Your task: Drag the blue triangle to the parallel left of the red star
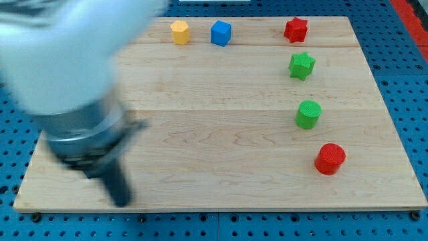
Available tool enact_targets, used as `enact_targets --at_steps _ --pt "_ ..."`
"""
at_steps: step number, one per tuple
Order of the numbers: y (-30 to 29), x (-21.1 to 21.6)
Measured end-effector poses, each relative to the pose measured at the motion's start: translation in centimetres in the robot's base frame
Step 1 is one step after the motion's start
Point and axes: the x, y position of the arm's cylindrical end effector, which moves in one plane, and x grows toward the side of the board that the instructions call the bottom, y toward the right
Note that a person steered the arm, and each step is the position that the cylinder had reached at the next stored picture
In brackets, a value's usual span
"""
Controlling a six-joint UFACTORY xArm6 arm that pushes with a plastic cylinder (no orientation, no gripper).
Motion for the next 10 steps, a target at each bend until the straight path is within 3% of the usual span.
enact_targets --at_steps 1,2,4,5,6,7,8,9,10 --pt "-3.8 -4.8" --pt "2.2 -8.0" --pt "5.0 -1.8" --pt "11.9 -7.1" --pt "13.9 -15.5" --pt "17.7 -15.9" --pt "22.5 -10.6" --pt "12.4 -6.8" --pt "8.6 -10.8"
